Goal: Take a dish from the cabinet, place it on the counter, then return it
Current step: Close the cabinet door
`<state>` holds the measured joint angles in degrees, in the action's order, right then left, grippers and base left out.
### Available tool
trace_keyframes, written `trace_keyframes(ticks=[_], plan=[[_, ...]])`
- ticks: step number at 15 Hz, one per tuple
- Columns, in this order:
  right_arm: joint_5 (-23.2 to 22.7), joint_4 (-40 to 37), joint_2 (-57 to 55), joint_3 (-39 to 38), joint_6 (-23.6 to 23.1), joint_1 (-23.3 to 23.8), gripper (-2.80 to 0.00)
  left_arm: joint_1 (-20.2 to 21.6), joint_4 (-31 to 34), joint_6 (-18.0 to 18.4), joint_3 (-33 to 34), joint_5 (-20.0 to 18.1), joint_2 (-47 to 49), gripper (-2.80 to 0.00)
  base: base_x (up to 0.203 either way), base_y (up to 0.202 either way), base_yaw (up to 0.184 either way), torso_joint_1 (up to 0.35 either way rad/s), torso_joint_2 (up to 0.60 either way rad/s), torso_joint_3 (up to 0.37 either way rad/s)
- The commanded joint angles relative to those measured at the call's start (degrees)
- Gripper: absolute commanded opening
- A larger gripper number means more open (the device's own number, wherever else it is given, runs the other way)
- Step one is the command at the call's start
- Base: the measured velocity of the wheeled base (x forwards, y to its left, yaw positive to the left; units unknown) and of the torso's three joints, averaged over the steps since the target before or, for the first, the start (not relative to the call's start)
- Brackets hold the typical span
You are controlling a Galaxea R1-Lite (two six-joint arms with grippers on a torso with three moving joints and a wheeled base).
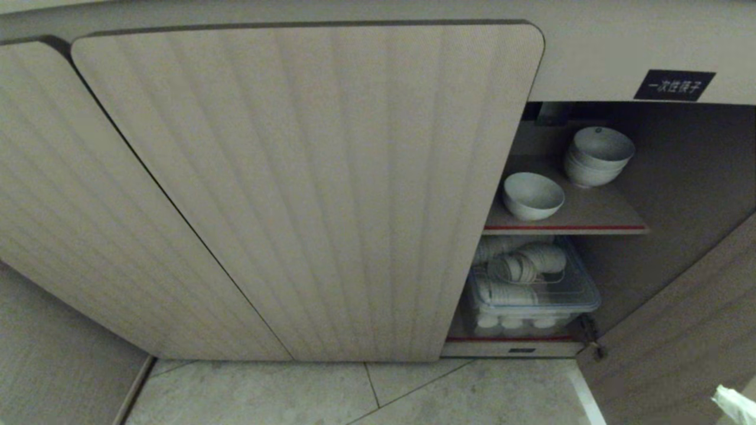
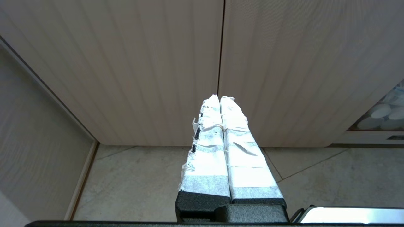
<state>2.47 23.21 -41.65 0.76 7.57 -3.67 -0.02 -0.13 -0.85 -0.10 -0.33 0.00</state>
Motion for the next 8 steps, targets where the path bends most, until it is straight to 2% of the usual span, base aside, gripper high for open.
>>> trace_keyframes(ticks=[1,8], plan=[[-0.8,-0.3,5.2,-0.7,0.1,0.6,-2.8,0.0,0.0,0.0,0.0,0.0,0.0,-2.8,0.0,0.0,0.0,0.0,0.0,0.0],[-0.2,-16.6,24.7,-0.7,-3.2,0.2,-2.8,0.0,0.0,0.0,0.0,0.0,0.0,-2.8,0.0,0.0,0.0,0.0,0.0,0.0]])
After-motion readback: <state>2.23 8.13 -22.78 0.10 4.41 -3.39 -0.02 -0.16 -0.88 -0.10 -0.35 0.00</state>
